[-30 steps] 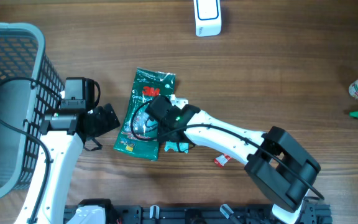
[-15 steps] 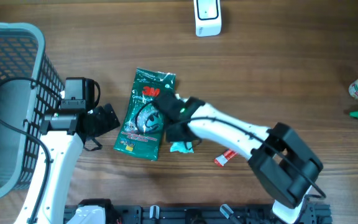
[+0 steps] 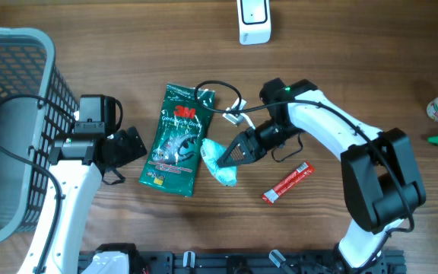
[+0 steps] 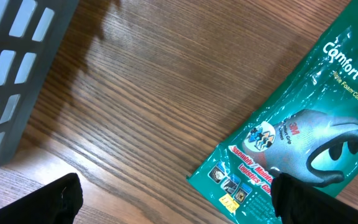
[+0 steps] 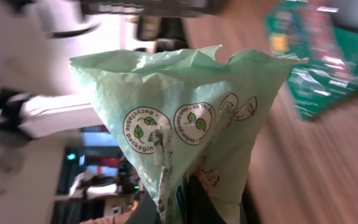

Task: Scan the item barcode
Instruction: 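Lift the wipes pack and carry it toward the scanner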

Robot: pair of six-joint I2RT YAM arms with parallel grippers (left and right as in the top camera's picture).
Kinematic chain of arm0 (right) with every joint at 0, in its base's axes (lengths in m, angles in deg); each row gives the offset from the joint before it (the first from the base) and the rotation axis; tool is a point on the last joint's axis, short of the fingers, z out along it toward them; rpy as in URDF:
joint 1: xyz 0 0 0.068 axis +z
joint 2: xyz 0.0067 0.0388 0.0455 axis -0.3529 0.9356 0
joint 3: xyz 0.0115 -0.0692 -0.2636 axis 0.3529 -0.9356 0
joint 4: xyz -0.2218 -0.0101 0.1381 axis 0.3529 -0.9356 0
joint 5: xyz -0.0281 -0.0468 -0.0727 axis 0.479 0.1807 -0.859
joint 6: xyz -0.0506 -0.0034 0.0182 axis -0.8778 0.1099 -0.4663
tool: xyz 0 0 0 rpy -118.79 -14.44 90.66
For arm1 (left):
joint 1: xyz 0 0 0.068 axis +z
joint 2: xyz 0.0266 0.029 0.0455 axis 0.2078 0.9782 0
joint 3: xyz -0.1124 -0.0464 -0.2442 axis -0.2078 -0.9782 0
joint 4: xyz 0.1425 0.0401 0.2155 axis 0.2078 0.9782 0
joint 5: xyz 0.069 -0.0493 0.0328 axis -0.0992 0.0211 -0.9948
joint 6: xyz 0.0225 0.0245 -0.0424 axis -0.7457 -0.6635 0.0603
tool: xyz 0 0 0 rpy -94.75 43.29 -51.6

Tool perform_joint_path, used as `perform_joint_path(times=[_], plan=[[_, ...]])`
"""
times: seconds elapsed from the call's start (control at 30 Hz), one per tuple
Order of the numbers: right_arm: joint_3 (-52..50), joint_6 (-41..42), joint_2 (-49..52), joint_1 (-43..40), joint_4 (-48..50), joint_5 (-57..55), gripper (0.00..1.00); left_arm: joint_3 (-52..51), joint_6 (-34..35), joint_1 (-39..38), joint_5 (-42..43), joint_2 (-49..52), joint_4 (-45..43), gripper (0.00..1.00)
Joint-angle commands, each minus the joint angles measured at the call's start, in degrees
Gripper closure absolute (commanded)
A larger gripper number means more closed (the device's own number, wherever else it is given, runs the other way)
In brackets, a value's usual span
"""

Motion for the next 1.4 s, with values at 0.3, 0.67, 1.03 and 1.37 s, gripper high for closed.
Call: perform_joint_path(times=[0.3,0.67,1.03,1.37], plan=[[-0.61,-61.4,-2.01,2.23,-23.69,5.35,0.95,-0.37,-1.14,0.31,0.09,-0.46,0.0,0.0],[-11.15,-62.1,-3.15,2.1,-23.76,6.49,0.95,-0.37,-1.14,0.31,0.09,-0.46,0.0,0.0],[-6.36,-49.81,-10.54,-7.69,-23.21,-5.42,0.95,-0.37,-1.11,0.31,0.09,-0.46,0.0,0.0],[-0.87,32.26,-10.56,-11.32,24.85,-39.52,0.95,-0.37,-1.14,0.31,0.09,-0.46,0.0,0.0]])
